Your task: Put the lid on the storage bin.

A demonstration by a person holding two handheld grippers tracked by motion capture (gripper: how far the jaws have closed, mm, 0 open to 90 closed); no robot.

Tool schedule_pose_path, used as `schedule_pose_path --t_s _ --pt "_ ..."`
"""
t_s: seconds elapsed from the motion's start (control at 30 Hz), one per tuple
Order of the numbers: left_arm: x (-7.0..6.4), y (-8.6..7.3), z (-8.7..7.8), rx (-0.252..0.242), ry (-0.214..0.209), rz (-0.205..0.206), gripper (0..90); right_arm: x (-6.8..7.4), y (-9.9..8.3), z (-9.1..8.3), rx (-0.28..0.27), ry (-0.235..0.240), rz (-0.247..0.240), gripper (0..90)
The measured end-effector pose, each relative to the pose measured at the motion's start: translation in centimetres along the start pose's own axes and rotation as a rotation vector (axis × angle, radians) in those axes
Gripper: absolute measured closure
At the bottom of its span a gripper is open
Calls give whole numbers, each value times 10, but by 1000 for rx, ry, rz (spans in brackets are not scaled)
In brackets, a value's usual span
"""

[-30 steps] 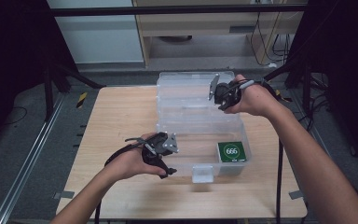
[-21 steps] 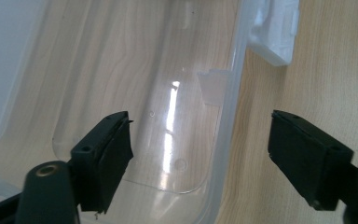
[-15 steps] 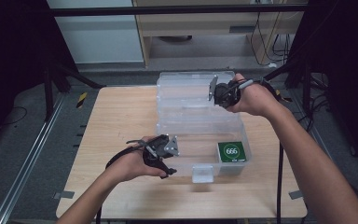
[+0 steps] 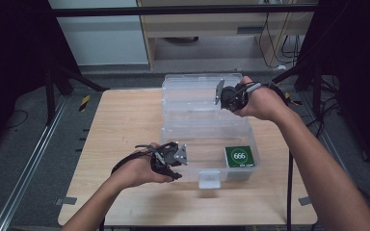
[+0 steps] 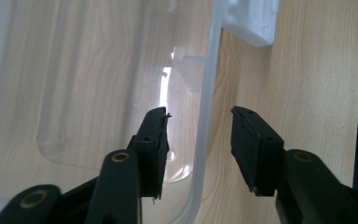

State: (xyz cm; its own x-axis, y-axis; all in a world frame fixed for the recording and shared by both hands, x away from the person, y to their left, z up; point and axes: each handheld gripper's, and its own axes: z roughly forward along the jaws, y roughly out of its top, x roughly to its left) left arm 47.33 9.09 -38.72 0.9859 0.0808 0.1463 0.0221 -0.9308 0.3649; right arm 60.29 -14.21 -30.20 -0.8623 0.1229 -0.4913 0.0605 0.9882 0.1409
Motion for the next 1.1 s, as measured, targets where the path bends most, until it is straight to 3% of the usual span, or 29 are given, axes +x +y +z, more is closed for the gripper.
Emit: schedule_pose_path --t_s 0.1,0.2,0.5,0.73,1.1 --pt "0 1 6 11 -20 12 611 0 0 0 0 1 0 805" --pt "0 2 10 20 -13 39 660 0 0 0 0 2 0 805" --pt "2 5 16 38 -29 56 786 0 0 0 13 4 6 811" --pt "4 7 18 59 -44 32 834 0 0 0 13 -1 -1 816" --pt "1 9 17 56 -9 -6 831 5 5 -5 10 -3 -12 843"
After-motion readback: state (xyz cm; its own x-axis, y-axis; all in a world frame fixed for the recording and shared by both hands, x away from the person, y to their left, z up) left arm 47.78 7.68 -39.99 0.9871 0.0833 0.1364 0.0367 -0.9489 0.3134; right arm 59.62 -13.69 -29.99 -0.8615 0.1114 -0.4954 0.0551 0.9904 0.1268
